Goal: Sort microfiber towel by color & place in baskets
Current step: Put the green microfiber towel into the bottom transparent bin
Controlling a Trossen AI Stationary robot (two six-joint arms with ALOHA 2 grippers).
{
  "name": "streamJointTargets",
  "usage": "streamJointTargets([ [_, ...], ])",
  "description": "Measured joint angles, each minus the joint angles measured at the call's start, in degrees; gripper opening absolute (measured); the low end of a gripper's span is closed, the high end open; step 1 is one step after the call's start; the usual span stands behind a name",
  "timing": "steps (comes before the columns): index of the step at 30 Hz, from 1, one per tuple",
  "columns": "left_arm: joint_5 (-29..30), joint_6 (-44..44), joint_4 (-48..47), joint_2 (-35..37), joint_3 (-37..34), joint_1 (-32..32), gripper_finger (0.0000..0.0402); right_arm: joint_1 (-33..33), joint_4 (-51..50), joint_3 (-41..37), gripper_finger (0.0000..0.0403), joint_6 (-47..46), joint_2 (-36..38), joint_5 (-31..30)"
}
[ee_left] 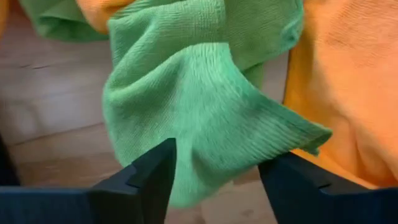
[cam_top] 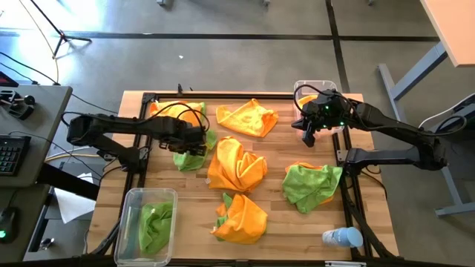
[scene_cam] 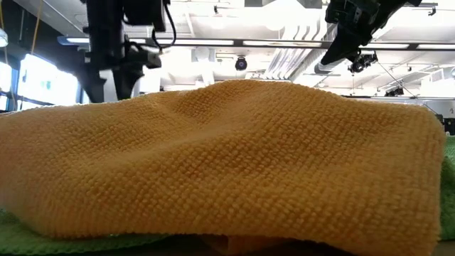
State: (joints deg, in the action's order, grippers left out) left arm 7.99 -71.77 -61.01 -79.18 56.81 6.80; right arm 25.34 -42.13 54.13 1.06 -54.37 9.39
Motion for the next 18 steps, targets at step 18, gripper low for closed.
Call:
streamJointTargets([
  [18,-0.1,-0.1,18.9,-5.7,-15.1,3.8,0.0244,0.0,0.0,0.0,0.0,1.5,0.0,0.2],
])
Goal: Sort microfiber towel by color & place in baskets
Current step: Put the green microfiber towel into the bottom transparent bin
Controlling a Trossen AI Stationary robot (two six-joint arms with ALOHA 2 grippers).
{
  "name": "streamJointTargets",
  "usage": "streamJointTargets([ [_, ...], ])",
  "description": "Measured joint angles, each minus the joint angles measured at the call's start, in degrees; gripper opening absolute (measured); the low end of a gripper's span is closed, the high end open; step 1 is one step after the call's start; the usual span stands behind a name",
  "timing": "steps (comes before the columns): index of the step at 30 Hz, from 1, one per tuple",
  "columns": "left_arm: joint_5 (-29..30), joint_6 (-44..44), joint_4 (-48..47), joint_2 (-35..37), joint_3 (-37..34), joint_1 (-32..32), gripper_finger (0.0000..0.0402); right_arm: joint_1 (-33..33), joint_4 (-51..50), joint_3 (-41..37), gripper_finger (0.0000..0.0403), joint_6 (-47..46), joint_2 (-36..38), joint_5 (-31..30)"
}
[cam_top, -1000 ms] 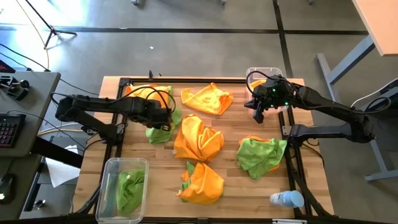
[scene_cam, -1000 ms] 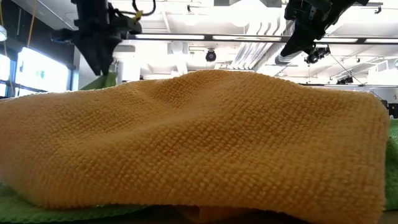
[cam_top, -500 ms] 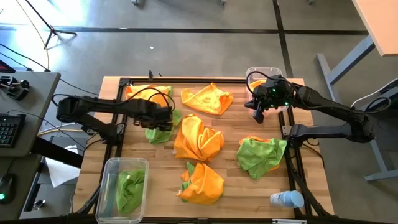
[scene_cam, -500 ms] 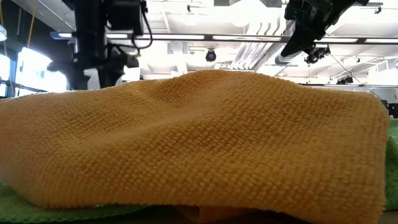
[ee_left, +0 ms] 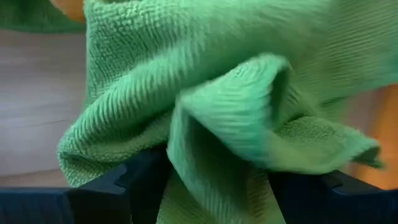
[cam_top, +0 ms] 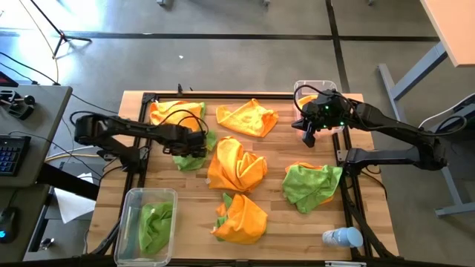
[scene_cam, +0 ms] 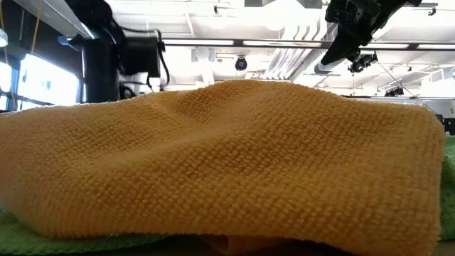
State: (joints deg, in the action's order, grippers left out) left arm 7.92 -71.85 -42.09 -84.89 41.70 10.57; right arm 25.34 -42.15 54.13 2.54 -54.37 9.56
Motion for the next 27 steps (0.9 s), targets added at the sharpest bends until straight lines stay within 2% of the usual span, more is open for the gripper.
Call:
streamJointTargets([
  [4,-1.3,1.0,0.1,-5.0,0.3,0.0,0.0235,0.0,0.0,0.0,0.0,-0.1,0.0,0.0],
  [6,-1.8,0.4,0.2,-6.6,0.8,-0.6,0.0214,0.0,0.0,0.0,0.0,-0.1,0.0,0.0],
  [8,-1.6,0.5,0.2,-7.4,1.6,-1.6,0.0171,0.0,0.0,0.0,0.0,0.0,0.0,0.0],
  [12,-1.6,2.6,-0.2,-6.6,4.1,-3.7,0.0039,0.0,0.0,0.0,0.0,0.5,0.0,0.0],
  [13,-1.9,3.1,-0.6,-6.1,4.5,-4.0,0.0021,0.0,0.0,0.0,0.0,0.7,0.0,0.0],
  [16,-3.4,5.5,-3.7,-4.4,8.0,-4.3,0.002,0.0,0.0,0.0,0.0,0.9,0.0,0.0],
  [20,-3.0,7.8,-15.4,-2.1,15.8,-6.0,0.0006,0.0,0.0,0.0,0.0,0.9,0.0,0.0],
  [27,2.7,7.8,-36.9,-0.5,36.1,-12.5,0.0003,0.0,0.0,0.0,0.0,1.1,0.0,0.0],
])
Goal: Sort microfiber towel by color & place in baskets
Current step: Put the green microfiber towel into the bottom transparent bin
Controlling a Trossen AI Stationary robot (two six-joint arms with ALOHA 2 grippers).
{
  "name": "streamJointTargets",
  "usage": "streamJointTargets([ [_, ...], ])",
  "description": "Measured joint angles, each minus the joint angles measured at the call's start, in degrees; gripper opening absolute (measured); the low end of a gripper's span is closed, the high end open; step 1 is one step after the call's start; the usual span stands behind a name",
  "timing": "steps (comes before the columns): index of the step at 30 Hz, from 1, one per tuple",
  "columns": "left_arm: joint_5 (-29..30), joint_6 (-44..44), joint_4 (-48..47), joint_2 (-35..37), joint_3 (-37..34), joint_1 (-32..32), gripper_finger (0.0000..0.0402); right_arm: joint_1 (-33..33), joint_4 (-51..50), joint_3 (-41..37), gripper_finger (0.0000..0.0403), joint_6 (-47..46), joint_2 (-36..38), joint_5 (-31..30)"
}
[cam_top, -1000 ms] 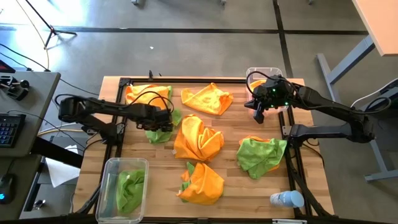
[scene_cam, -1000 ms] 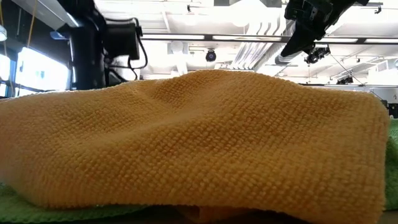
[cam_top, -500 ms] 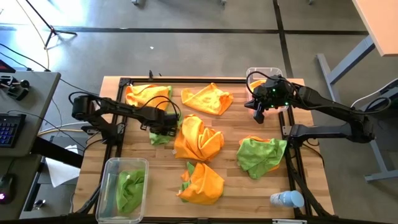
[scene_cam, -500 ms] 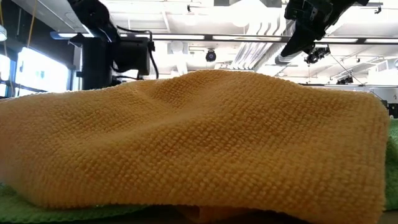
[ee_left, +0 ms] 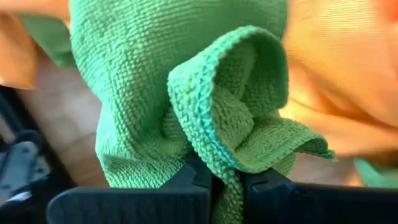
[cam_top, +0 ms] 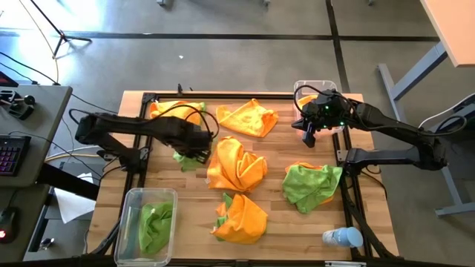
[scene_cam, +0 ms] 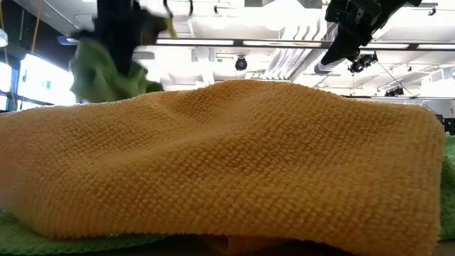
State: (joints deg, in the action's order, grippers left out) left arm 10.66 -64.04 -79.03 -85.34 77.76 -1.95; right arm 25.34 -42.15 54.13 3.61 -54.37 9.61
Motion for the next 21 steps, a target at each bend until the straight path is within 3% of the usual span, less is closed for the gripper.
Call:
streamJointTargets([
  [5,1.6,-0.3,-11.3,0.2,12.5,-6.8,0.0001,0.0,0.0,0.0,0.0,0.3,0.0,0.0],
  [9,2.2,2.7,-11.1,0.6,17.6,-14.0,0.0001,0.0,0.0,0.0,0.0,-0.3,0.0,0.0],
  [21,-2.8,5.2,-11.0,-0.2,18.5,-37.9,0.0,0.0,0.0,0.0,0.0,-11.4,0.0,0.4],
])
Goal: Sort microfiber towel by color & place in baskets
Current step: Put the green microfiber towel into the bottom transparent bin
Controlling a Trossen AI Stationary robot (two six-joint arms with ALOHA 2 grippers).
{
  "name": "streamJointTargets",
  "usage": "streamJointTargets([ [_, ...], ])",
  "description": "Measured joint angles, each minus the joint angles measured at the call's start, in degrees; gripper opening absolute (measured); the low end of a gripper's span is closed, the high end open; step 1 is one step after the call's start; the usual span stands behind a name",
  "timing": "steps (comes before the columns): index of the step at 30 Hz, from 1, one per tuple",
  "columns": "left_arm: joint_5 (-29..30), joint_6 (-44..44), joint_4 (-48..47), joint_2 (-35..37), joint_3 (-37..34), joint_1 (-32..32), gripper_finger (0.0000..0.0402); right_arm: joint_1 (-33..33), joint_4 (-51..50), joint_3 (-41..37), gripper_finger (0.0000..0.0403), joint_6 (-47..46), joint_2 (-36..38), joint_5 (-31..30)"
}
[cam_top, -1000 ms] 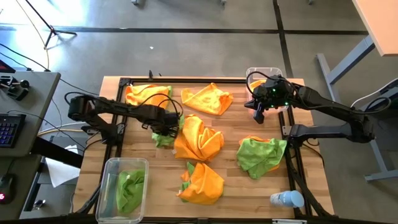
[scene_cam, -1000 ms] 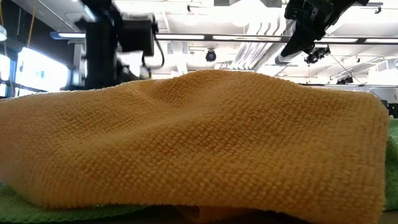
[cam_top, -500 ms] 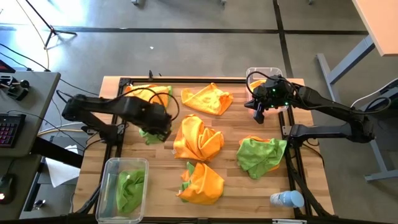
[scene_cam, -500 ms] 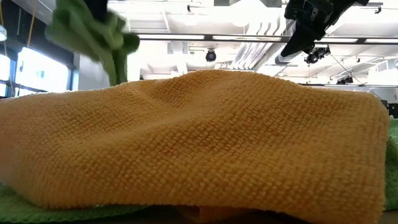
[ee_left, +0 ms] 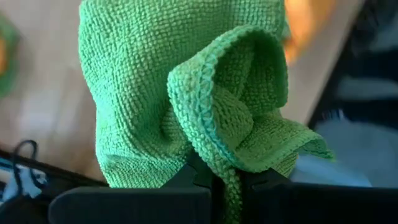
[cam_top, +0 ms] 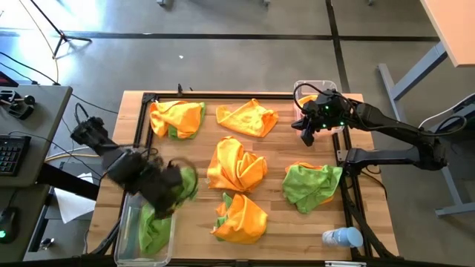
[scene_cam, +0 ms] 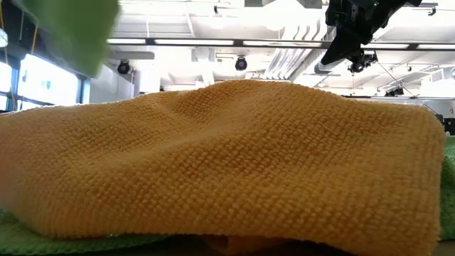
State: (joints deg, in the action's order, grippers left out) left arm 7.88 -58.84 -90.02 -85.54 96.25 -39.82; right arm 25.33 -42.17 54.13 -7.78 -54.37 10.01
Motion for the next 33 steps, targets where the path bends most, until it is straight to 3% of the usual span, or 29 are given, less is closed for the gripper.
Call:
streamJointTargets([
  [9,-3.0,-5.3,0.1,0.0,-0.1,-18.0,0.0,0.0,0.0,0.0,0.0,-7.2,0.0,-1.2],
  [15,-2.7,-9.7,3.2,0.0,-7.4,-26.2,0.0,0.0,0.0,0.0,0.0,-10.1,0.0,-3.5],
  [22,-2.5,-1.5,21.8,0.0,-21.7,-27.8,0.0,0.0,0.0,0.0,0.0,-13.2,0.0,-3.8],
  [33,-2.5,4.5,33.6,0.0,-35.4,-27.7,0.0,0.0,0.0,0.0,0.0,-16.4,0.0,-5.5],
])
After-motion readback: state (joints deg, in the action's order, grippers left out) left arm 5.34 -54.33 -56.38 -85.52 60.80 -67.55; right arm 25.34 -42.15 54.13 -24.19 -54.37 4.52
